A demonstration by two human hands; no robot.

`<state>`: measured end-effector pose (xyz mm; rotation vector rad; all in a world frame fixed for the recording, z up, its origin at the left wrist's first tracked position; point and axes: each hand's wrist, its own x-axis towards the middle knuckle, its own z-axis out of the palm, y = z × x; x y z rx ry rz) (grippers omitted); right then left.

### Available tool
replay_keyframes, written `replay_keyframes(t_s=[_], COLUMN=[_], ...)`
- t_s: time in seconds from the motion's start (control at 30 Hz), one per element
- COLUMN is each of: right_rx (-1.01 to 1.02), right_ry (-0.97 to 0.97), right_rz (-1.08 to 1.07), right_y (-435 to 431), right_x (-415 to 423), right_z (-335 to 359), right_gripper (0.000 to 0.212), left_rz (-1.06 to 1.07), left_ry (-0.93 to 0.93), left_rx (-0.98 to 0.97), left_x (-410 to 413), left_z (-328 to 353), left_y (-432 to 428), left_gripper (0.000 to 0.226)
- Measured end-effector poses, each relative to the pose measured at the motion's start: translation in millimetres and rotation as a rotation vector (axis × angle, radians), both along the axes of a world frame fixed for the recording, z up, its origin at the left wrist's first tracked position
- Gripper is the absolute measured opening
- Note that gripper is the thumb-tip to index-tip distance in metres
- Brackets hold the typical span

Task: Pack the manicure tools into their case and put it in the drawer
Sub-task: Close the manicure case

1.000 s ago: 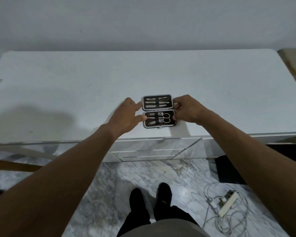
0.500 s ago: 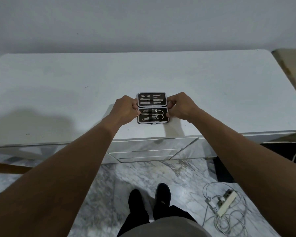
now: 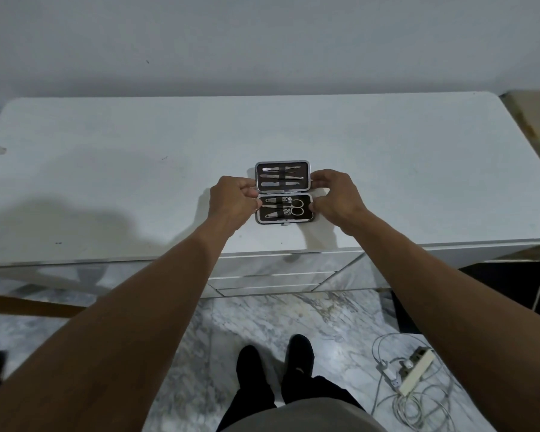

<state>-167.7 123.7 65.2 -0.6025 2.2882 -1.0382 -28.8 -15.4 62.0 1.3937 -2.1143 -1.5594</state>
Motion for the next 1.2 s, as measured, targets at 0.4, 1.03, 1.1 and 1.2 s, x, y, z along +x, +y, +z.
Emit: replay_keyframes(t_s=[0.4,1.03,1.1,1.2], right_rx=[-0.158,0.09,0.104,0.129], right_ry=[-0.146,0.349,0.348,0.343], right_rz=[-0.194,0.226,0.231,0.2], right_y=[4.6,15.0,8.8,0.4], right_x=[11.9,29.6,26.1,23.0], right_z=[-1.8,-3.3,-3.0,0.2], right_gripper=[0.056,0.02,0.016,0.019], left_rz=[0.185,-0.345,-0.344,-0.306], left_ry=[0.111,-0.074,-0.072,-0.058], left_rx=[0.074,-0.495,-0.512,-0.463], left_x=[1.4,19.3,13.7,5.7], left_z=[4.5,-11.0,-10.7,-8.6], left_y=[11.3,25.8,25.4,22.1], left_gripper=[0.069,0.03,0.027,0.022])
